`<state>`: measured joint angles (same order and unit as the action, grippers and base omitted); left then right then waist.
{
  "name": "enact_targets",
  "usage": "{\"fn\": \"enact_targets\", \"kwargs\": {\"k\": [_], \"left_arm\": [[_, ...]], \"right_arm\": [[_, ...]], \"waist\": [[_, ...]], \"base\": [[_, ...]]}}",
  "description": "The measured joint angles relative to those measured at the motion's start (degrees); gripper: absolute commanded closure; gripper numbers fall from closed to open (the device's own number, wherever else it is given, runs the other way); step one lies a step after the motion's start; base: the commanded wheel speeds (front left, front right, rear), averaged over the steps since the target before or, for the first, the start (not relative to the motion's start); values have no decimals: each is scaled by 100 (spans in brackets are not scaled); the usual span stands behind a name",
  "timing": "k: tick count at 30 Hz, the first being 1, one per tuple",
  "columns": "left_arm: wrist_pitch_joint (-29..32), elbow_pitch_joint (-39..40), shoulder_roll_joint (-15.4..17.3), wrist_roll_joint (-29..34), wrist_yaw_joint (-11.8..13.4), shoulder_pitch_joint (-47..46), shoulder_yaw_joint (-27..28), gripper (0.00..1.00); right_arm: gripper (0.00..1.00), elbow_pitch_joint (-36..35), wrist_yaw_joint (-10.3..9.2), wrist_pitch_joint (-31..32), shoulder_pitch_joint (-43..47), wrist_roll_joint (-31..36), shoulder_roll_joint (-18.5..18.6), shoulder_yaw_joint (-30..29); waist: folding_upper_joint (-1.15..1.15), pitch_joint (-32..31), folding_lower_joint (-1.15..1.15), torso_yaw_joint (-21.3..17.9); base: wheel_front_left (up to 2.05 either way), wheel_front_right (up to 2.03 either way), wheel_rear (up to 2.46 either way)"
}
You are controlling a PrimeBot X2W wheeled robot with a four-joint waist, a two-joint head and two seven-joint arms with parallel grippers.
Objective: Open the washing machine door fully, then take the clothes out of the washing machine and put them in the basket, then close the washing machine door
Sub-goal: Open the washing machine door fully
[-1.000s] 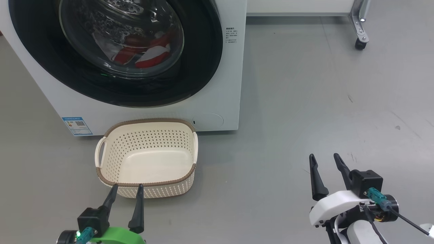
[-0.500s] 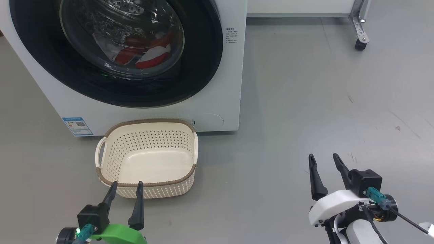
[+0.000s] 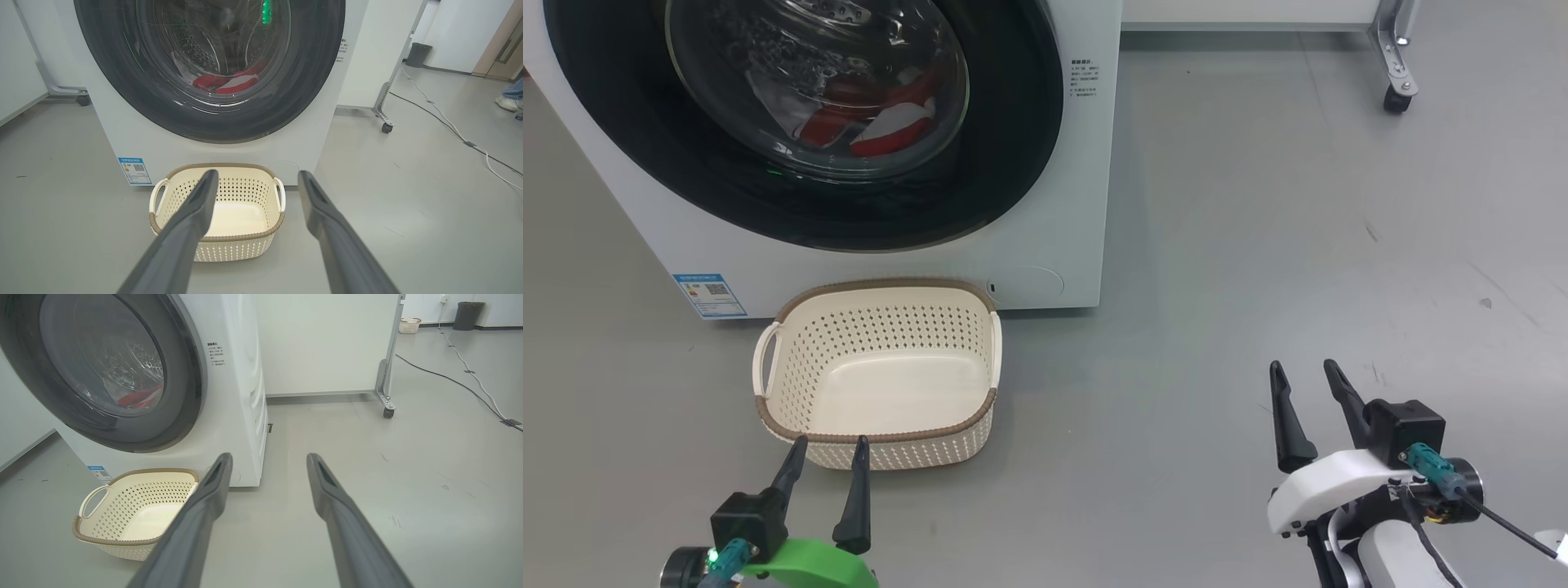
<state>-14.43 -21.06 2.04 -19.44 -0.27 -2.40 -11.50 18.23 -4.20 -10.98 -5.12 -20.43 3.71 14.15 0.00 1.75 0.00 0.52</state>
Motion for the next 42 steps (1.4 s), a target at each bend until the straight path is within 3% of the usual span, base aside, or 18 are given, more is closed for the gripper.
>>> {"fn": "enact_targets", "kwargs": {"k": [10, 20, 26, 38, 42], "left_arm": [[-1, 137, -1, 1, 0, -235, -41, 0], [-1, 408, -1, -46, -4, -467, -4, 0], [-1, 474, -2, -46, -66, -678, -121, 0], [-1, 559, -8, -149, -187, -1076, -304, 0], [-1, 613, -12, -282, -207, -1286, -343, 0]], "right_arm": [[100, -347, 1, -144, -230, -42, 9, -170], [100, -749, 180, -130, -879, -876, -16, -606], [100, -870, 305, 187, -1500, -1503, -19, -909], [100, -1053, 281, 1103, -3014, -2369, -11, -1308], [100, -1044, 197, 1513, -3594, -2488, 158, -1358]], "waist": [[0, 310, 0, 89], [0, 815, 0, 239], [0, 1183, 0, 356], [0, 1949, 0, 669], [0, 2267, 0, 842]], "base": [[0, 0, 0], [0, 0, 0], [0, 0, 0], [0, 0, 0], [0, 0, 0]]}}
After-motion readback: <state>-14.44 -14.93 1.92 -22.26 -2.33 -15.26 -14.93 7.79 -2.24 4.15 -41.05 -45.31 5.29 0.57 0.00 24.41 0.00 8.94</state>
